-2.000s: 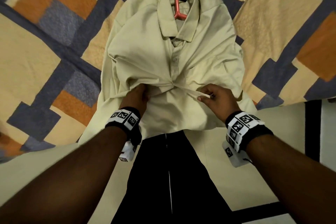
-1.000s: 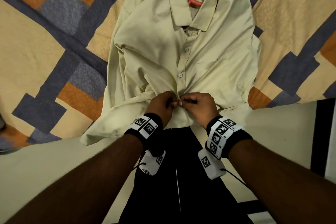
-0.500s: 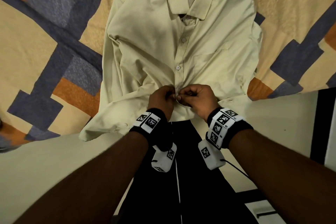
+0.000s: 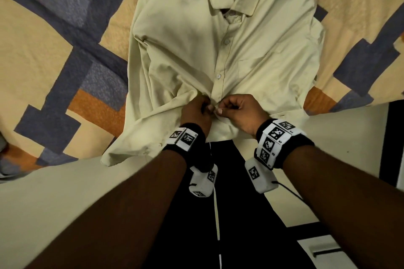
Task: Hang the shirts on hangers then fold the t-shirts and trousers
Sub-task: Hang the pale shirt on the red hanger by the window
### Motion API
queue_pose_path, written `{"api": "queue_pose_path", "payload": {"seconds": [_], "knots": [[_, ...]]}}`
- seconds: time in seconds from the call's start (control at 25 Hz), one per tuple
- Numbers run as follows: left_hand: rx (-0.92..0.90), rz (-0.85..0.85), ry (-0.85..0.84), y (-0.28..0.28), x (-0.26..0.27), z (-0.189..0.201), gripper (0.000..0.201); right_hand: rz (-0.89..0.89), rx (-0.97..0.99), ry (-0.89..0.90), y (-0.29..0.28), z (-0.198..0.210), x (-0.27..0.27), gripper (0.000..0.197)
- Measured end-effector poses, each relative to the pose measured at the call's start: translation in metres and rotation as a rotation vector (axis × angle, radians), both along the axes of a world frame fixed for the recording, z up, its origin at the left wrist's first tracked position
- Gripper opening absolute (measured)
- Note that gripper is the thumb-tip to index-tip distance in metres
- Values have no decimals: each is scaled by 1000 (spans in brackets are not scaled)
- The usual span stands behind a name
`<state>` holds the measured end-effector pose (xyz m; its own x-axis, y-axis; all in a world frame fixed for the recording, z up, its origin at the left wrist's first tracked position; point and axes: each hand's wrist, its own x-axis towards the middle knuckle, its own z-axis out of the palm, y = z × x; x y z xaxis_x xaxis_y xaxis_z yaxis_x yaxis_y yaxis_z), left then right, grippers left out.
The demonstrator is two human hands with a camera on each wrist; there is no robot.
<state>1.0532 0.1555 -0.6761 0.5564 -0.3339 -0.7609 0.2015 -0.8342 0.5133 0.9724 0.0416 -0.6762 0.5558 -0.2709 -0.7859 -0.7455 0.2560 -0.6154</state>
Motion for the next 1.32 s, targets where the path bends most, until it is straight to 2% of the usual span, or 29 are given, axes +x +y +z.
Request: {"api": "queue_pose_path", "payload": {"seconds": [0.08, 0.16, 0.2, 0.28, 0.36, 0.4, 0.44, 0.52, 0.6, 0.68, 0.8, 0.88, 1.0, 1.08, 1.16, 1.24, 1.32], "knots": [[-23, -306, -212, 0, 4, 4, 14, 70, -47, -5, -8, 5, 2, 19], [28, -628, -473, 14, 8, 2, 27, 106, -76, -6, -13, 10, -5, 19], [73, -741, -539, 21, 11, 1, 32, 110, -60, -13, -13, 12, -12, 16], [127, -853, -530, 35, 20, -4, 30, 240, -69, 11, -16, 17, -25, 10], [80, -845, -482, 39, 30, -1, 20, 524, -211, 105, -21, 17, -42, 21], [48, -856, -473, 42, 31, -1, 18, 612, -321, 153, -22, 17, -52, 23], [21, -869, -453, 47, 32, 0, 18, 616, -440, 185, -24, 16, -62, 21], [-77, -800, -442, 55, 27, 9, 31, 433, -647, 163, -23, 19, -81, 13], [-66, -678, -305, 60, 18, 28, 33, 271, -729, 105, -24, 26, -99, 14], [9, -587, -177, 65, 11, 47, 31, 235, -801, 77, -24, 43, -108, 14], [11, -536, -130, 72, -1, 70, 22, 167, -886, 30, -7, 68, -113, 13], [-37, -480, -139, 81, -9, 73, 23, 148, -862, 37, 12, 75, -115, 12], [-98, -396, -146, 87, -25, 58, 21, 81, -794, 127, 37, 69, -122, 18], [-79, -339, -129, 92, -42, 42, 13, 1, -633, 135, 56, 59, -124, 26], [-58, -302, -115, 100, -51, 26, 21, -68, -392, 111, 77, 50, -118, 33], [-78, -301, -117, 108, -51, 14, 28, -120, -199, 61, 98, 39, -108, 25], [-73, -362, -111, 108, -45, 10, 31, -238, -101, 23, 108, 33, -99, 21]]}}
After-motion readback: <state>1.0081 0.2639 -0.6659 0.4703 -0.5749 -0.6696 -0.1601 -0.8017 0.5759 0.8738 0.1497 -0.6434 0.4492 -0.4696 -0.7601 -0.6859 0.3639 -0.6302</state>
